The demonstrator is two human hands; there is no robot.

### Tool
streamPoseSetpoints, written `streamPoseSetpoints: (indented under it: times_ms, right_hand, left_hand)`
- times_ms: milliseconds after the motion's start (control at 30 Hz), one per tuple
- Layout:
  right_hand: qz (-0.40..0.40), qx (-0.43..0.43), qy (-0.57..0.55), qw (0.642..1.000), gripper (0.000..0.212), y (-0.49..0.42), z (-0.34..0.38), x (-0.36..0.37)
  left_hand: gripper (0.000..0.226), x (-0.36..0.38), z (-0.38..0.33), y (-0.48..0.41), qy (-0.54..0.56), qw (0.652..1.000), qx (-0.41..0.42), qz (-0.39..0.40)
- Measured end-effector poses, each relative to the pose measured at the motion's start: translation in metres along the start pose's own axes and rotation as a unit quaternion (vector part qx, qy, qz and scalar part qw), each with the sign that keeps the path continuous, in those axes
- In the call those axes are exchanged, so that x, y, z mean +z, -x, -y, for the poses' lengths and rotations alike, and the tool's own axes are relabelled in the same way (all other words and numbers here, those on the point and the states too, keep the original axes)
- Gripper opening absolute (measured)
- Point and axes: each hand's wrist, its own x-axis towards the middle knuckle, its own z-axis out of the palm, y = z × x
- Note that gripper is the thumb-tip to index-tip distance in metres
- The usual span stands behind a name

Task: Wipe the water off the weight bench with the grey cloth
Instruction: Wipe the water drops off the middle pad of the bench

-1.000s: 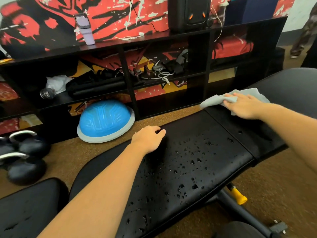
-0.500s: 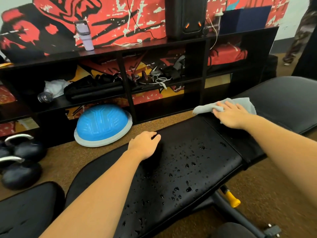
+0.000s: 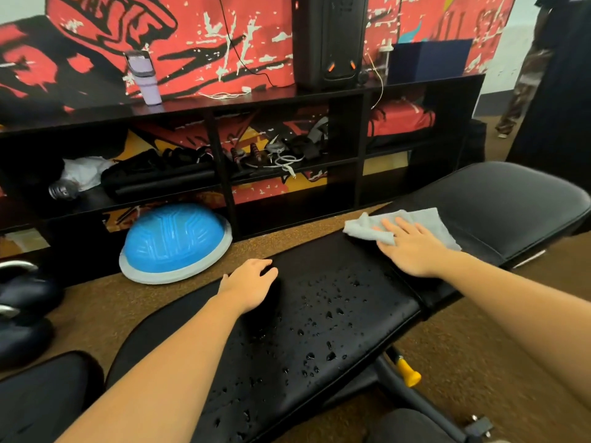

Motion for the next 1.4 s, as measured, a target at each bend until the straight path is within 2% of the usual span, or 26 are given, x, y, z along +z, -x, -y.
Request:
streamPoseSetpoints:
  times_ms: [67,200,300,367,500,633,767,900,967,1067,1100,1167,1233,1300,1367,1400]
  right_hand:
    - [0.004,-0.021,-0.002,1.000,0.058,0.002,-0.010,-0.008]
    - [-0.012,0.051,-0.020,0.998,0.056,-0.011,-0.029,-0.027]
    - [-0.022,0.104,-0.056,0.993,0.067,-0.032,-0.003,-0.018]
    - [-0.022,0.102,-0.051,0.993,0.068,-0.043,0.020,-0.014]
    - [0.004,0.068,-0.017,0.998,0.069,-0.059,0.057,-0.007]
    - [0.038,0.016,0.008,0.999,0.070,-0.069,0.101,0.008]
    - [0.053,-0.044,-0.004,0.998,0.071,-0.064,0.172,0.029]
    - [0.090,-0.135,-0.017,0.987,0.070,-0.055,0.224,0.054]
    - [0.111,-0.148,-0.052,0.981,0.070,-0.053,0.221,0.050]
    - [0.130,-0.113,-0.119,0.978,0.052,-0.053,0.202,0.030]
    - [0.105,-0.102,-0.108,0.983,0.049,-0.058,0.197,0.028]
    - [0.063,-0.086,-0.019,0.994,0.059,-0.061,0.202,0.033]
    - [0.053,-0.088,0.010,0.995,0.065,-0.059,0.221,0.047]
    - [0.070,-0.153,0.006,0.986,0.062,-0.044,0.241,0.056]
    - [0.093,-0.242,0.042,0.965,0.054,-0.036,0.238,0.054]
    - [0.101,-0.257,0.051,0.960,0.052,-0.038,0.230,0.050]
  left_hand:
    - [0.055,0.001,-0.002,0.001,-0.005,1.000,0.003,0.002]
    - [0.058,0.003,-0.001,0.000,-0.003,1.000,0.001,0.001]
    - [0.058,0.005,-0.003,-0.001,-0.017,1.000,0.008,-0.007]
    - [0.056,0.006,-0.004,-0.003,-0.020,1.000,0.014,-0.016]
    - [0.051,0.002,-0.001,-0.010,0.000,0.999,0.016,-0.029]
    - [0.036,-0.004,0.014,-0.010,0.038,0.997,0.029,-0.055]
    - [0.029,-0.011,0.062,-0.009,0.062,0.992,-0.037,-0.104]
    - [0.037,-0.014,0.103,-0.007,0.063,0.991,-0.069,-0.092]
    - [0.040,-0.012,0.106,-0.008,0.060,0.993,-0.058,-0.087]
    - [0.043,-0.008,0.108,-0.005,0.052,0.994,-0.040,-0.086]
    - [0.042,-0.006,0.109,-0.004,0.052,0.994,-0.039,-0.089]
    - [0.042,-0.003,0.110,-0.002,0.051,0.993,-0.039,-0.096]
    - [0.041,-0.001,0.110,-0.003,0.046,0.993,-0.038,-0.099]
    - [0.039,-0.001,0.113,-0.004,0.034,0.994,-0.036,-0.097]
    - [0.041,-0.003,0.116,-0.006,0.033,0.995,-0.029,-0.088]
    - [0.043,-0.003,0.116,-0.006,0.033,0.996,-0.020,-0.084]
